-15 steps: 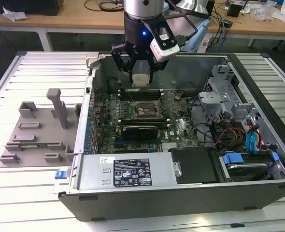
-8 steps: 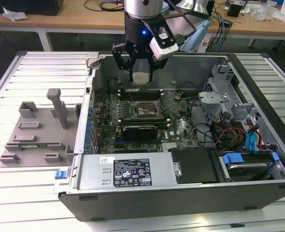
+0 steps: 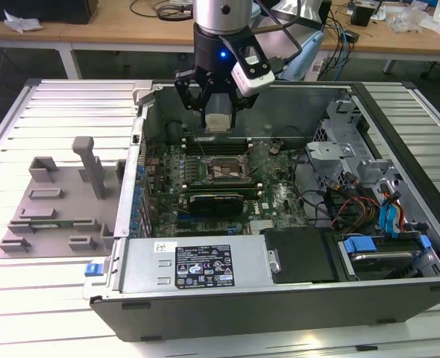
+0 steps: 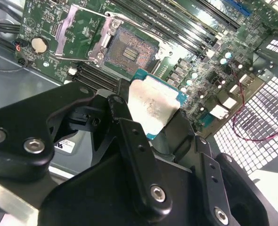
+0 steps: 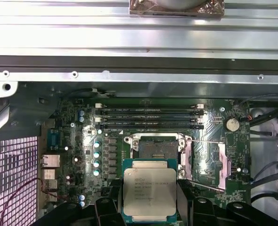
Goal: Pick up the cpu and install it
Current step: 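Pick up the cpu and move it towards the insertion slot, then place the cpu into insertion slot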
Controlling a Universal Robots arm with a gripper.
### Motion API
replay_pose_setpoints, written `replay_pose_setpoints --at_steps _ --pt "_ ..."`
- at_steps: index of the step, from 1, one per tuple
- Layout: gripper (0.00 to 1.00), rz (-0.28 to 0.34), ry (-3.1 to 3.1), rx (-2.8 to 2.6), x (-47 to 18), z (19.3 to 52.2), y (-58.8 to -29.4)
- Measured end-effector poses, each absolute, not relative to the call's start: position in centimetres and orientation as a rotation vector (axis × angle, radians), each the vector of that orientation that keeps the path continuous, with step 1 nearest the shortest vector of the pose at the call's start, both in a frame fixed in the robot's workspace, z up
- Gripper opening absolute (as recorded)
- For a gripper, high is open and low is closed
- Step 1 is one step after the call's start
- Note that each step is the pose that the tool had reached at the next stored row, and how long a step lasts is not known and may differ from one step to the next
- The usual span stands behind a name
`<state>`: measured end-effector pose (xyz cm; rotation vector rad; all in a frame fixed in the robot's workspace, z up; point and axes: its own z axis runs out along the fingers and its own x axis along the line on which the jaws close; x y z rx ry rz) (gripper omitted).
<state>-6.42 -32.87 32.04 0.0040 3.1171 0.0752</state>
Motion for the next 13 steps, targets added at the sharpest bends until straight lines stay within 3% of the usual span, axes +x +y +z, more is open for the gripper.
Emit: replay_pose_setpoints --at_steps 13 --pt "0.55 0.075 3.117 0.010 -6.39 31.99 -32.87"
